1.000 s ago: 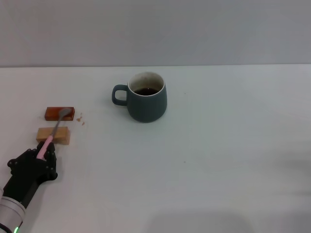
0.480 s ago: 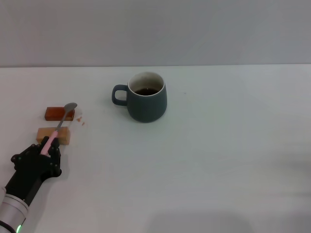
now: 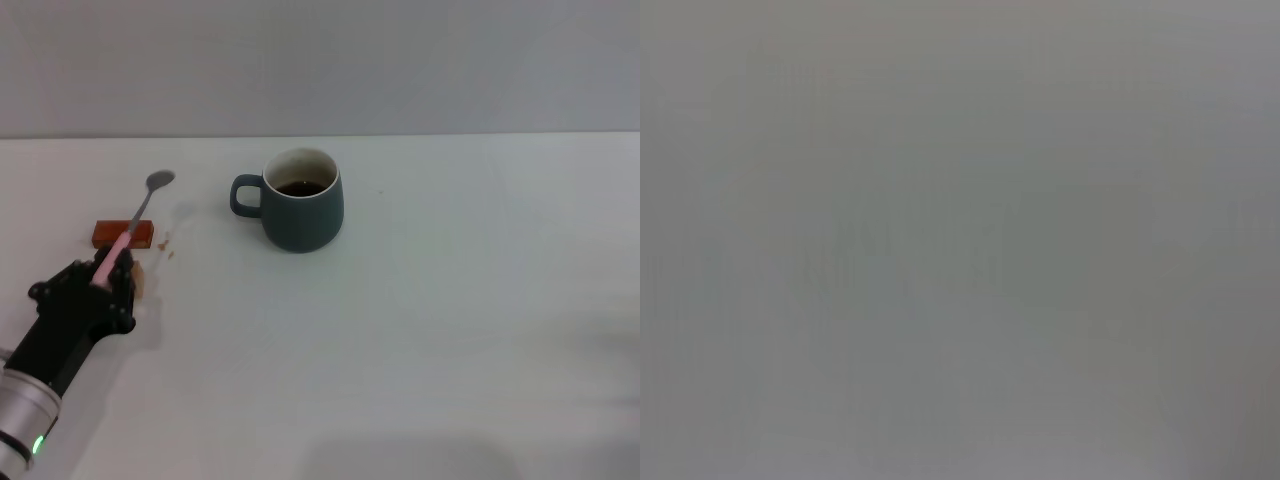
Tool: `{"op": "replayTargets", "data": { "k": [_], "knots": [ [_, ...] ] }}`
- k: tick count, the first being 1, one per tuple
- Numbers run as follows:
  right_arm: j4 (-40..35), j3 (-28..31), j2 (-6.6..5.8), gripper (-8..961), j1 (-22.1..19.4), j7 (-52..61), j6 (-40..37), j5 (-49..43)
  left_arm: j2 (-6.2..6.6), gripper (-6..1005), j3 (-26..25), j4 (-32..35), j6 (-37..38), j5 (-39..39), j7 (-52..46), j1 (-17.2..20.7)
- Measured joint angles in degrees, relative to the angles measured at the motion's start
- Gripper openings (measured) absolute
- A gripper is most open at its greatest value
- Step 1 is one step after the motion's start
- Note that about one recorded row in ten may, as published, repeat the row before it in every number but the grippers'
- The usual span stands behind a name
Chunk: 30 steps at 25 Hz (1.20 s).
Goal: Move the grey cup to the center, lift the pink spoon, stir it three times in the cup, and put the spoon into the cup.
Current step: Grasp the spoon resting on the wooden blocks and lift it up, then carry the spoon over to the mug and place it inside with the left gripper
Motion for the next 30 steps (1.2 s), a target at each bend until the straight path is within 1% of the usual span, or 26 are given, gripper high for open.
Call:
{"op": "replayTargets", "data": {
  "k": [1,3,4,5,6,7,9,10,11,13,14,15,19,21,22,23,24,25,26,27,28,29,30],
  "knots": [
    [0.00,0.02,0.00,-1,0.00,0.00,-0.02,0.00,0.67,171,-0.10,-1.61,-1.07,0.48,0.01,0.24],
    [-0.01,0.07,0.00,-1,0.00,0.00,-0.06,0.00,3.45,171,-1.02,-9.00,-5.91,2.03,0.27,1.45],
    [0.04,0.15,0.00,-1,-0.06,0.00,-0.13,0.00,6.72,171,-3.19,-18.47,-13.07,4.62,0.38,3.34],
    [0.04,0.15,0.00,-1,-0.06,0.00,-0.13,0.00,6.72,171,-3.19,-18.47,-13.07,4.62,0.38,3.34],
    [0.07,0.21,0.00,0,-0.15,0.00,-0.20,0.00,7.88,171,-4.53,-22.68,-16.29,6.16,0.39,4.23],
    [0.07,0.30,0.00,0,-0.23,0.00,-0.23,0.00,9.13,171,-6.37,-27.59,-21.08,8.09,0.31,5.51],
    [0.08,0.43,0.00,0,-0.45,0.00,-0.26,0.00,10.66,171,-9.74,-36.08,-29.37,11.68,0.08,8.06],
    [0.11,0.47,0.00,0,-0.55,0.00,-0.26,0.00,10.66,171,-9.74,-36.08,-29.37,11.68,0.08,8.06],
    [0.13,0.50,0.00,0,-0.65,0.00,-0.27,0.01,11.54,171,-13.10,-45.15,-38.12,15.64,0.06,10.56],
    [0.15,0.54,0.00,0,-0.83,0.00,-0.28,0.00,11.90,171,-15.09,-51.52,-45.02,18.21,0.19,11.97],
    [0.15,0.62,0.00,0,-1.05,0.00,-0.39,0.01,12.70,171,-16.27,-58.17,-51.80,19.62,0.42,12.57],
    [0.15,0.62,0.00,0,-1.05,0.00,-0.39,0.01,12.70,171,-16.27,-58.17,-51.80,19.62,0.42,12.57],
    [0.13,0.94,-0.01,-1,-1.82,0.00,-1.85,0.05,15.11,171,-16.51,-68.18,-64.59,19.82,2.65,11.58],
    [0.12,1.13,-0.03,-1,-1.95,0.00,-1.96,0.06,14.85,171,-17.08,-72.52,-71.57,19.72,6.43,10.39],
    [0.13,1.34,-0.05,-1,-2.10,0.00,-2.12,0.07,14.20,171,-17.55,-74.23,-74.96,19.65,8.60,9.82],
    [0.15,1.51,-0.06,-1,-2.20,0.00,-2.29,0.08,14.20,171,-17.55,-74.23,-74.96,19.65,8.60,9.82],
    [0.16,1.66,-0.07,-1,-2.43,0.00,-2.50,0.08,12.07,171,-19.03,-77.80,-82.91,19.19,14.49,8.54],
    [0.16,1.66,-0.07,-1,-2.43,0.00,-2.50,0.08,11.02,171,-19.69,-78.86,-85.74,18.73,17.20,8.09],
    [0.16,1.81,-0.07,-1,-2.55,0.00,-2.50,0.08,9.16,171,-20.82,-80.52,-90.15,17.72,21.68,7.45],
    [0.16,1.92,-0.08,-1,-2.67,0.00,-2.51,0.08,9.16,171,-20.82,-80.52,-90.15,17.72,21.68,7.45],
    [0.16,2.06,-0.08,-1,-2.81,0.00,-2.52,0.08,7.34,171,-22.01,-81.52,-93.46,16.48,26.16,7.06],
    [0.10,2.19,-0.09,-1,-2.97,0.00,-2.56,0.09,1.53,171,-26.31,-83.55,-101.14,12.81,38.31,6.46],
    [0.10,2.19,-0.09,-1,-2.97,0.00,-2.56,0.09,1.53,171,-26.31,-83.55,-101.14,12.81,38.31,6.46]
  ]
}}
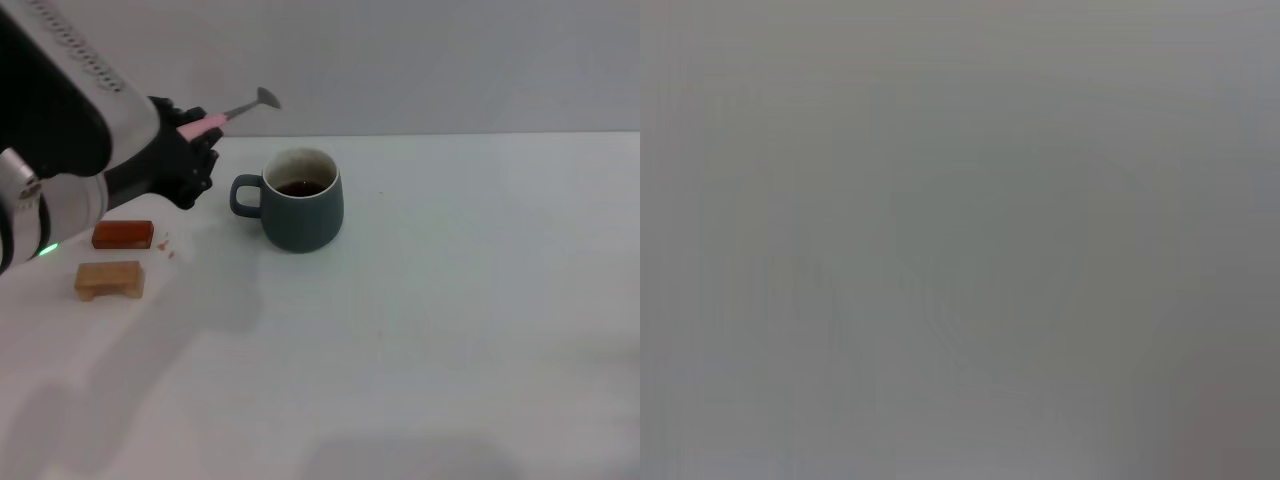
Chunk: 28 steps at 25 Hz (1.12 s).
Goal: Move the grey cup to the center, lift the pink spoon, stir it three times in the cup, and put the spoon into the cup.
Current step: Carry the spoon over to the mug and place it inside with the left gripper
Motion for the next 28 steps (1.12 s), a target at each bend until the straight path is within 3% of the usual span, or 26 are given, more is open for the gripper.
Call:
{"op": "replayTargets", "data": {
  "k": [2,3,4,8,14,17,21,28],
  "knots": [
    [-0.06,0.03,0.02,-1,-0.24,0.00,-0.04,0.00,-3.44,171,-3.28,-0.61,-3.80,-2.64,6.78,-0.62],
    [-0.07,0.02,0.04,-1,-0.39,0.00,-0.04,0.00,-3.44,171,-3.28,-0.61,-3.80,-2.64,6.78,-0.62],
    [-0.08,0.08,0.01,-1,-0.77,0.08,-0.05,0.00,-4.25,171,-5.33,-0.73,-6.00,-6.41,10.67,-1.93],
    [-0.49,0.48,-0.01,0,-1.08,0.85,-0.26,0.00,-3.92,171,-7.00,-0.66,-7.75,-9.10,11.41,-3.77],
    [-1.21,0.68,0.00,0,-1.52,2.37,-0.62,0.00,-4.16,171,-11.01,-0.24,-18.27,-9.36,12.73,-10.11],
    [-1.22,0.70,-0.01,0,-1.52,2.46,-0.64,0.00,-4.16,171,-11.20,-0.15,-19.04,-9.23,13.03,-10.60],
    [-1.21,0.71,0.00,0,-1.51,2.57,-0.65,0.00,-4.27,171,-13.60,1.54,-26.32,-9.04,14.39,-15.59],
    [-1.15,0.57,0.00,-1,-1.59,2.86,-0.74,0.00,-4.27,171,-14.23,7.40,-27.79,-7.55,16.47,-20.57]
  ]
}}
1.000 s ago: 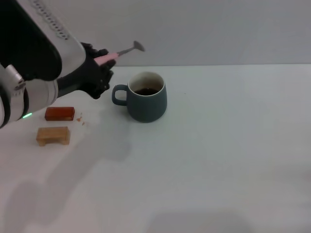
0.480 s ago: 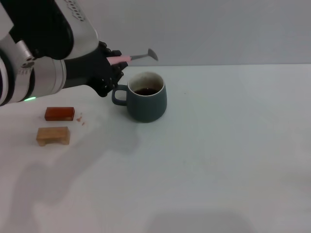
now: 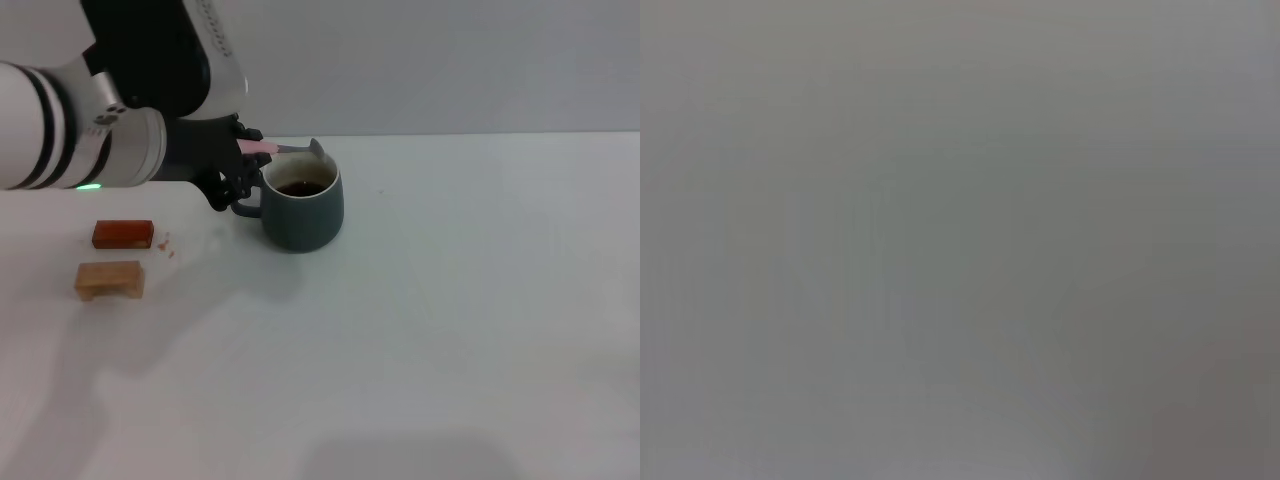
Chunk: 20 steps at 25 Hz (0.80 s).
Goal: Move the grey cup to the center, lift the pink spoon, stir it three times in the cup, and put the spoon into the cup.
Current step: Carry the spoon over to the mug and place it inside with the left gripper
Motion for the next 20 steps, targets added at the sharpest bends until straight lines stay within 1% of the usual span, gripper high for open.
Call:
{"op": "replayTargets", "data": {
  "k": [1,2,5,6,7,11,20],
  "knots": [
    [0.01,-0.05,0.00,-1,-0.18,0.02,-0.16,0.00,0.00,171,-0.38,2.13,0.38,0.44,0.67,-1.34],
    [0.01,-0.05,0.00,0,-0.18,0.02,-0.16,0.00,0.00,171,-0.38,2.13,0.38,0.44,0.67,-1.34],
    [0.15,-0.13,0.00,0,-0.53,0.04,-0.77,0.00,-0.02,171,-1.12,4.89,1.07,0.73,1.81,-2.73],
    [0.20,-0.13,0.00,-1,-0.79,0.05,-1.13,0.00,-0.03,171,-1.59,6.83,1.53,0.85,2.25,-3.74],
    [0.20,-0.13,0.00,-1,-0.79,0.05,-1.13,0.00,-0.03,171,-1.59,6.83,1.53,0.85,2.25,-3.74],
    [0.30,0.06,0.00,-2,-1.36,0.13,-1.50,0.00,-0.05,171,-2.64,10.23,2.06,0.98,4.12,-5.30],
    [0.31,0.17,0.00,-1,-1.66,0.13,-1.95,-0.01,-0.06,171,-2.77,15.53,4.36,2.06,5.35,-7.41]
  ]
}}
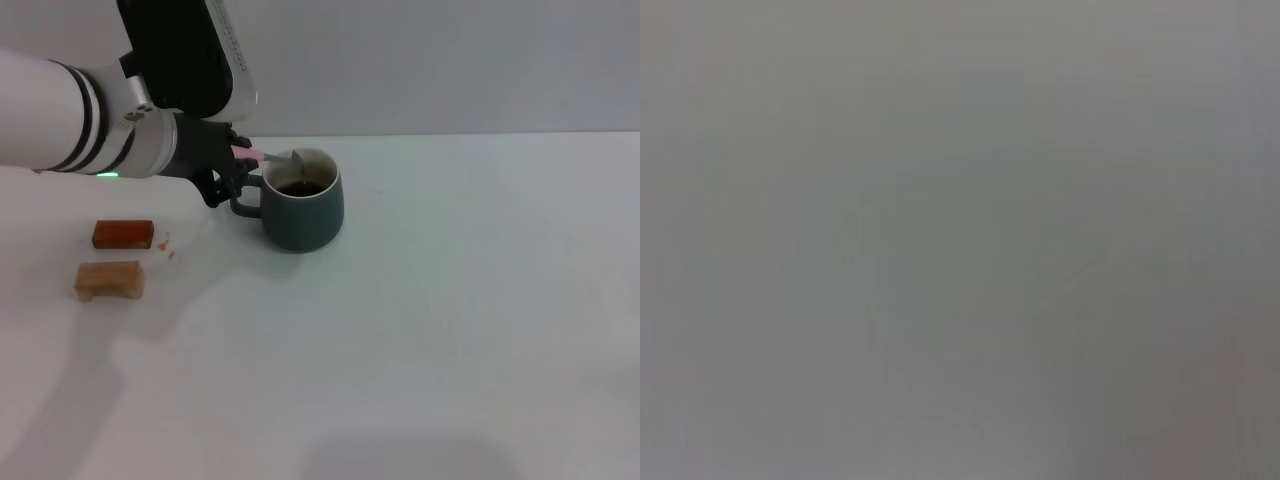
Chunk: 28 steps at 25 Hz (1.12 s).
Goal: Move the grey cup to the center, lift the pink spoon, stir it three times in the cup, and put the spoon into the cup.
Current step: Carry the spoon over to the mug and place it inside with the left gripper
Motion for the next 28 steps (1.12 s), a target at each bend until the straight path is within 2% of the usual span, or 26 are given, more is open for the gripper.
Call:
{"op": "replayTargets", "data": {
  "k": [16,22,28],
  "knots": [
    [-0.15,-0.04,0.00,-2,-0.30,0.00,-0.06,0.00,-0.08,170,0.30,11.89,3.84,0.66,1.31,-5.32],
    [-0.17,-0.04,0.00,-1,-0.23,0.02,-0.06,0.00,-0.20,170,0.86,14.06,5.44,0.51,1.33,-7.05],
    [-0.10,-0.22,0.00,0,0.00,0.17,0.07,0.00,-0.53,170,3.72,14.10,6.40,0.18,1.20,-8.10]
  ]
}}
